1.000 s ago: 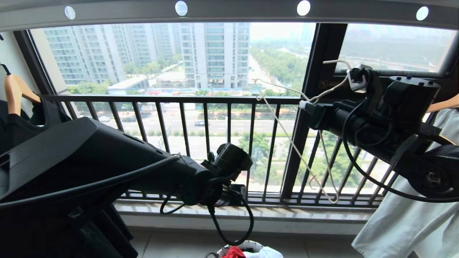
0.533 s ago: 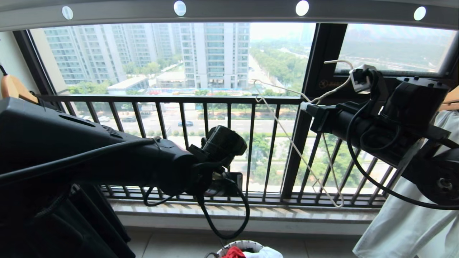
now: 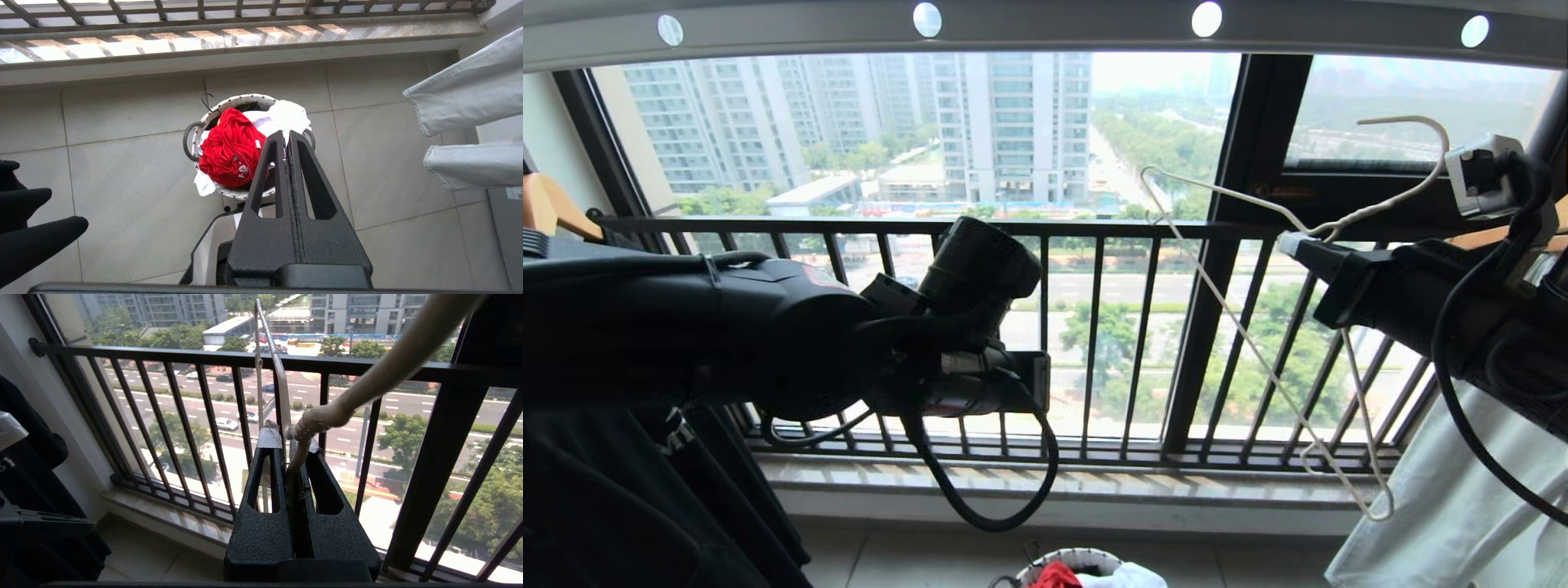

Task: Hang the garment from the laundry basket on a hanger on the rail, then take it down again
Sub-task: Hang the clothes rack on the clothesline

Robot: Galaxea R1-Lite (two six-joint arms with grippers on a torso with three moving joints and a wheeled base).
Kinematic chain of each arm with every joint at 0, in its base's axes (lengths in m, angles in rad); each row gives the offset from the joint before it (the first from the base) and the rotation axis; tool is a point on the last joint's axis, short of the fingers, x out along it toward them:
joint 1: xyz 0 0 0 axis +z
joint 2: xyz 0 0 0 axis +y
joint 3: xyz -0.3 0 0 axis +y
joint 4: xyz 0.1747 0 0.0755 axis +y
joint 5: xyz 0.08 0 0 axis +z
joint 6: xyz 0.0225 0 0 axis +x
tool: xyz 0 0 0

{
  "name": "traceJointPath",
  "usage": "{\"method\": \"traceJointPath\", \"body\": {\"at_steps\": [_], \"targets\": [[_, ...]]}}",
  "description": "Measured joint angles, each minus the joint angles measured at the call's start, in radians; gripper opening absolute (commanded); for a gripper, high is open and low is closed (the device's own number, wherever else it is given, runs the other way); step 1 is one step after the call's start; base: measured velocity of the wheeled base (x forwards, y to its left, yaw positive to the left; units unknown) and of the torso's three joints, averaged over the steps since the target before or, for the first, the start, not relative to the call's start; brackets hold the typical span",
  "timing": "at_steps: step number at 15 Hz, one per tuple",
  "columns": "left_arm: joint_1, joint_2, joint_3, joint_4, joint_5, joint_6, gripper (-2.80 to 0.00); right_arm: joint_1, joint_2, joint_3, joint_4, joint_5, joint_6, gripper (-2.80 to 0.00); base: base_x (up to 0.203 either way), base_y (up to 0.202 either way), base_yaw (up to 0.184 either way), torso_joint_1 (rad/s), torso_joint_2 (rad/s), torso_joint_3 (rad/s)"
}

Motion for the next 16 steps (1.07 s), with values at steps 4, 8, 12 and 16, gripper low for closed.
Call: {"method": "traceJointPath", "body": {"at_steps": [4,8,12,16], "targets": [[-0.044,-0.055,0.022,-0.007,0.028,-0.003,-2.8,-0.002,-0.121,0.092,0.001,-0.132,-0.143,-2.8,0.0,0.0,0.0,0.0,0.0,0.0],[-0.074,-0.095,0.046,-0.009,0.038,0.002,-2.8,-0.019,-0.18,0.091,0.001,-0.215,-0.254,-2.8,0.0,0.0,0.0,0.0,0.0,0.0],[-0.076,-0.12,0.059,-0.004,0.038,0.02,-2.8,-0.041,-0.193,0.041,0.001,-0.257,-0.297,-2.8,0.0,0.0,0.0,0.0,0.0,0.0],[-0.077,-0.165,0.088,-0.004,0.037,0.068,-2.8,-0.121,-0.17,-0.012,0.002,-0.258,-0.328,-2.8,0.0,0.0,0.0,0.0,0.0,0.0]]}}
